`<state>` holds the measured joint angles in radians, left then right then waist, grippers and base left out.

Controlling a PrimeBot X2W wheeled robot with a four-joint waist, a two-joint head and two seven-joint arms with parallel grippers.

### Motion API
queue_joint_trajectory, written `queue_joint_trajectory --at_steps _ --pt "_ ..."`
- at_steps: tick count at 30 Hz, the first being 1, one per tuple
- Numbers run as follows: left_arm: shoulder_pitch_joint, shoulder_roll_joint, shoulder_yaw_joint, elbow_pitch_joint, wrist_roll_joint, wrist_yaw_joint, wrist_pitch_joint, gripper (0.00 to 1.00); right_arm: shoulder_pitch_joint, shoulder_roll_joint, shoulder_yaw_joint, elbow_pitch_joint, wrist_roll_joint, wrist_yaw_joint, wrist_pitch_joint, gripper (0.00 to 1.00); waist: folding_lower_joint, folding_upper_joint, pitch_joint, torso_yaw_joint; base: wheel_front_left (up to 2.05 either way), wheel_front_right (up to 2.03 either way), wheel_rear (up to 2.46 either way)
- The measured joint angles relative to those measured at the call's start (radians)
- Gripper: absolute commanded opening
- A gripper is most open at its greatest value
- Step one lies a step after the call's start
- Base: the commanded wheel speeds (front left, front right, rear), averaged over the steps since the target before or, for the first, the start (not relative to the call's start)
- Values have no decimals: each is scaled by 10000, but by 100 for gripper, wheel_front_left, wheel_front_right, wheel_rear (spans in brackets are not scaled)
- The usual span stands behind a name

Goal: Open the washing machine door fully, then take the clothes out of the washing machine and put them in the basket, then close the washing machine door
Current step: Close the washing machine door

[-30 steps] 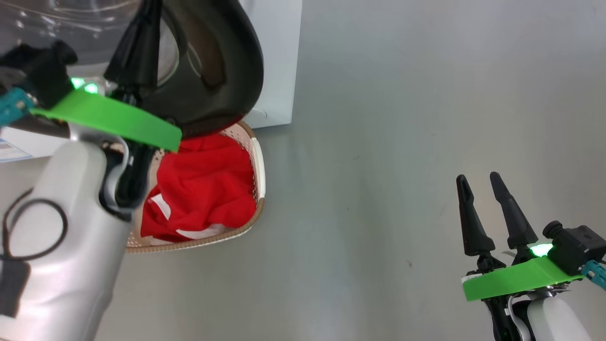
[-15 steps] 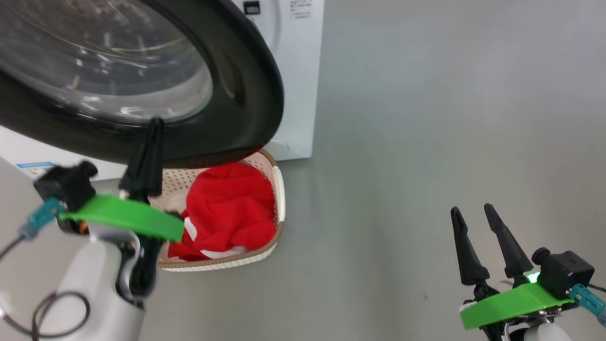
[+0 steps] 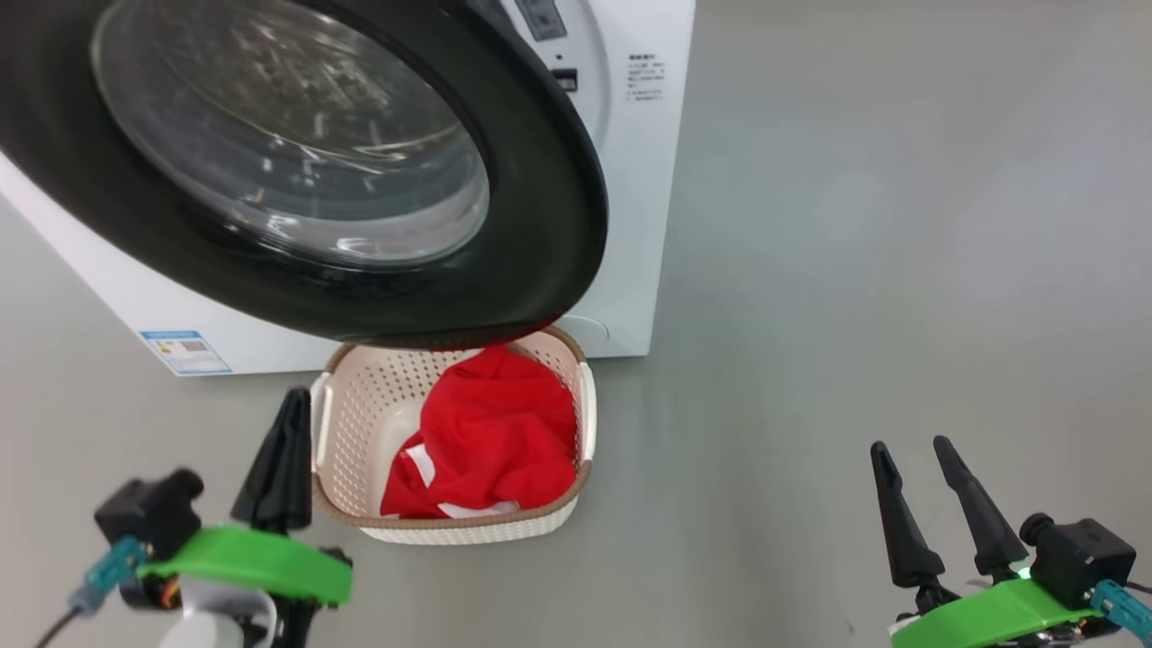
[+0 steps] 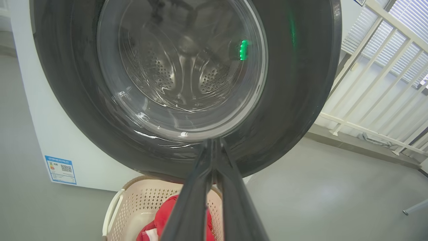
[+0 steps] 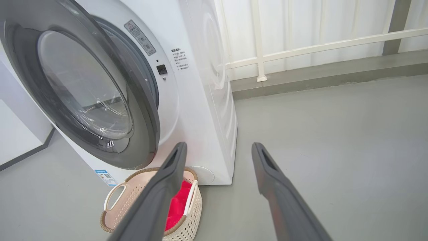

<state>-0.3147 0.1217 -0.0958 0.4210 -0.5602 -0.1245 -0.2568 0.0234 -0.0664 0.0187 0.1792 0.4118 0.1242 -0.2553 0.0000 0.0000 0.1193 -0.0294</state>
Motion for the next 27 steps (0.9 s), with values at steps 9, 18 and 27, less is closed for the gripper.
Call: queue_joint_trajectory --at_steps 9,18,27 --pt "1521 -109 805 -589 1231 -4 0 87 514 -23 -105 35 -10 0 0 100 0 0 -571 253 0 0 0" --pt "2508 -322 1248 -1007 2476 -4 0 100 1003 -19 -384 73 -10 0 0 100 0 0 -960 317 0 0 0" --pt "3269 -539 2150 -1555 3087 -4 0 100 1225 -6 -688 -36 -12 0 0 100 0 0 -1014 242 0 0 0"
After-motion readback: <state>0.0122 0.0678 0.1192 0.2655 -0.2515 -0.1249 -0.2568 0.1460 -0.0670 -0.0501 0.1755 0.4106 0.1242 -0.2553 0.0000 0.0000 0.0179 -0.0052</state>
